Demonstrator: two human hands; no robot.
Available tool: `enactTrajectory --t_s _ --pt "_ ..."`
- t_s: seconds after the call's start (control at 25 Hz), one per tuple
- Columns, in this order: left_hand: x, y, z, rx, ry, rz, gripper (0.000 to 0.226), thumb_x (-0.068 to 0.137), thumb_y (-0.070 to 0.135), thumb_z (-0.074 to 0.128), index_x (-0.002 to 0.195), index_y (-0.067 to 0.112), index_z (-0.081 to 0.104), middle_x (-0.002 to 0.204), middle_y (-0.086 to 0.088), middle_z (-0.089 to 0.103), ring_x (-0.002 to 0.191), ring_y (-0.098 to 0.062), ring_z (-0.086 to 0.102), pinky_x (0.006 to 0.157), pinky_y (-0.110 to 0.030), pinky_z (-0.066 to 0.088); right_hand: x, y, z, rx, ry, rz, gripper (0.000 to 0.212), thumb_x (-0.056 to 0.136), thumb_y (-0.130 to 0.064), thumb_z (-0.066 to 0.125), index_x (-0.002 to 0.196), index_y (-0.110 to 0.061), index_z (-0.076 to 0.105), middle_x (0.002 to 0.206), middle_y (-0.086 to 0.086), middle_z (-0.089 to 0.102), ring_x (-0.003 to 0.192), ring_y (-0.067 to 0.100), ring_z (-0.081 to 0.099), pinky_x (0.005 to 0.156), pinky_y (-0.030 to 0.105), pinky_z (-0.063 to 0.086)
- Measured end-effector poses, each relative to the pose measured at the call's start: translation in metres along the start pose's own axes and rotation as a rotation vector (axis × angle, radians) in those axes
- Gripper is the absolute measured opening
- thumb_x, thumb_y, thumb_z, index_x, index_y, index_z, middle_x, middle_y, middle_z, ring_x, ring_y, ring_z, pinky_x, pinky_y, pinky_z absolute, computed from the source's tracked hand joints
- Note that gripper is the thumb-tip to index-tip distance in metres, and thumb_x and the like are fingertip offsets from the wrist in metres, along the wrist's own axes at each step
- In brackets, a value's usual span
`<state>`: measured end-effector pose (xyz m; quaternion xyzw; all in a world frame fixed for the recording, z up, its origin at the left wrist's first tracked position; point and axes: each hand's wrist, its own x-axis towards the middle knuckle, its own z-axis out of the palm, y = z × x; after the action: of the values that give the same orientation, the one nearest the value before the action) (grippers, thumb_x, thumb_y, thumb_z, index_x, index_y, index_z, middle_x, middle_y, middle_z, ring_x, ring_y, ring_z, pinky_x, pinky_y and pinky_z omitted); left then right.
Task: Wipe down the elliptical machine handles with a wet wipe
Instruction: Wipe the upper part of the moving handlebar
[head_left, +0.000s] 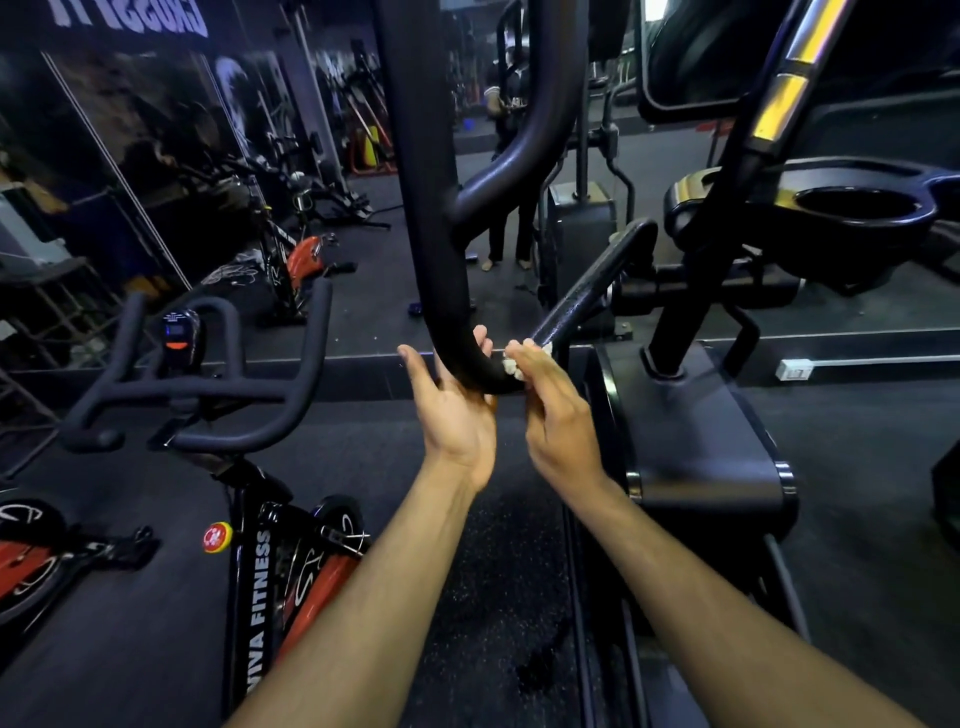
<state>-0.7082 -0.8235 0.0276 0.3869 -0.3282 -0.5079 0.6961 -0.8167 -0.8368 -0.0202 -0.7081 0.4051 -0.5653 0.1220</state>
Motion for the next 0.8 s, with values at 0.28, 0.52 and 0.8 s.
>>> enactTrajectory --t_s 0.28,0.52,0.8 --pt "-0.016 0.0 -0.019 0.258 -0.159 0.152 0.082 0.1 0.078 0.025 0.162 0.024 0.029 0.172 0.004 0.021 0.16 -0.009 0.016 0.131 -0.036 0.006 0.003 -0.119 0.026 0.374 -0.009 0.116 0.055 0.11 -0.033 0.034 0.154 -0.002 0.03 0.164 0.014 0.026 0.152 0.024 0.025 0.122 0.048 0.027" --pt "0.0 0.027 -0.034 -0.163 -0.099 0.057 0.085 0.095 0.083 0.01 0.162 0.035 0.033 0.158 -0.004 0.05 0.146 -0.017 0.047 0.127 -0.044 0.026 0.041 -0.031 -0.007 -0.515 -0.18 -0.765 0.06 0.095 0.004 0.052 0.152 0.005 0.03 0.161 0.023 0.02 0.154 0.033 0.01 0.125 0.05 0.013" --pt "0.006 0.001 -0.061 -0.309 -0.072 0.072 0.081 0.097 0.079 0.003 0.162 0.038 0.03 0.158 -0.001 0.051 0.147 -0.014 0.046 0.128 -0.045 0.021 0.138 -0.099 -0.036 -1.108 -0.633 -1.439 0.044 0.109 -0.029 0.039 0.106 0.002 0.07 0.108 0.019 0.066 0.118 0.04 0.06 0.123 0.054 0.024"
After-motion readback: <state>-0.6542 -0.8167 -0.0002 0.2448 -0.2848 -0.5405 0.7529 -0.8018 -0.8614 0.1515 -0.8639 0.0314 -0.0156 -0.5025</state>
